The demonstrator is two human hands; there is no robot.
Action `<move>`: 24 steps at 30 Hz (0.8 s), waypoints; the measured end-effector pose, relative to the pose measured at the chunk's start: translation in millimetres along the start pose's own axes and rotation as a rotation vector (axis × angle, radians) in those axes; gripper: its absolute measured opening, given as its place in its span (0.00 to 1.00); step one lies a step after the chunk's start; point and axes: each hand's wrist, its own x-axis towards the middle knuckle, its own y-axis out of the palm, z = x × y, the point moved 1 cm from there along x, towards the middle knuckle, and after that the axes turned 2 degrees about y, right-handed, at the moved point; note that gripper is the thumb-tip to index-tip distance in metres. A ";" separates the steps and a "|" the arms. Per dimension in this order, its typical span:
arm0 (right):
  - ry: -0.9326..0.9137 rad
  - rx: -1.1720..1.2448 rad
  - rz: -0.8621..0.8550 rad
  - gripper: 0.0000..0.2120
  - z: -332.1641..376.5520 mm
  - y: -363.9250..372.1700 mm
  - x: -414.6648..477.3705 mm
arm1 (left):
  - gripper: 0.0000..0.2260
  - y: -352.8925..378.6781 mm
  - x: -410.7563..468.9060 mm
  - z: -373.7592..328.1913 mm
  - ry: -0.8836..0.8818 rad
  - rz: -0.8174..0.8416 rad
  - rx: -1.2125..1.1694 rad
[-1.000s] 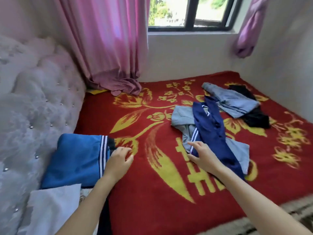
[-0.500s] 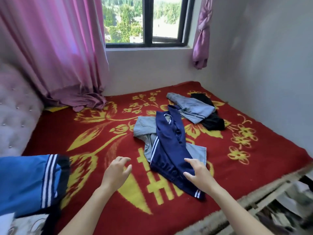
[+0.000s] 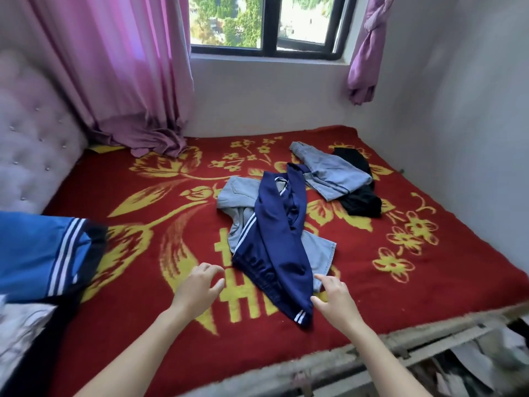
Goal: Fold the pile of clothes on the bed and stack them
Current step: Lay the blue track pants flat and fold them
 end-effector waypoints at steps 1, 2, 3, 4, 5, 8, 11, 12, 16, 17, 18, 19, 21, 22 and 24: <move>0.011 -0.006 0.023 0.26 -3.5 7.4 0.6 | 0.14 3.8 1.1 3.9 -0.008 0.012 0.003; 0.020 -0.016 0.042 0.26 -6.5 15.0 1.4 | 0.15 8.2 2.7 8.1 -0.019 0.028 0.001; 0.029 -0.034 0.062 0.26 -9.1 22.4 2.4 | 0.15 12.5 4.9 12.5 -0.032 0.045 -0.003; 0.039 -0.062 0.085 0.26 -11.7 29.9 3.8 | 0.15 17.2 7.5 17.5 -0.046 0.063 -0.007; 0.048 -0.097 0.109 0.26 -14.2 36.5 5.6 | 0.15 21.9 10.7 22.2 -0.060 0.081 -0.014; 0.081 -0.195 0.146 0.25 -20.1 49.0 14.2 | 0.15 35.2 22.9 34.1 -0.084 0.136 -0.025; 0.104 -0.231 0.168 0.22 -23.8 58.9 28.5 | 0.16 45.1 39.7 42.2 -0.099 0.187 -0.025; 0.104 -0.225 0.182 0.22 -24.7 64.6 33.4 | 0.16 48.9 44.5 44.6 -0.105 0.203 -0.022; 0.094 -0.160 0.266 0.20 -26.7 99.1 50.0 | 0.17 66.5 58.3 50.4 -0.147 0.270 0.007; 0.092 -0.154 0.291 0.20 -29.6 110.3 55.2 | 0.17 71.5 60.9 51.0 -0.159 0.286 0.020; 0.089 -0.151 0.322 0.20 -32.5 121.1 61.1 | 0.17 76.9 62.8 51.7 -0.173 0.300 0.032; 0.084 -0.158 0.357 0.20 -35.6 131.8 67.1 | 0.17 82.5 64.1 52.6 -0.194 0.314 0.036; 0.064 -0.195 0.425 0.21 -47.5 156.0 79.2 | 0.18 93.8 65.8 54.4 -0.248 0.325 0.034; 0.046 -0.226 0.461 0.21 -53.8 167.3 85.0 | 0.18 99.5 65.9 55.6 -0.279 0.329 0.037; -0.016 -0.362 0.525 0.24 -64.7 182.7 97.4 | 0.18 111.7 64.3 56.7 -0.350 0.319 0.031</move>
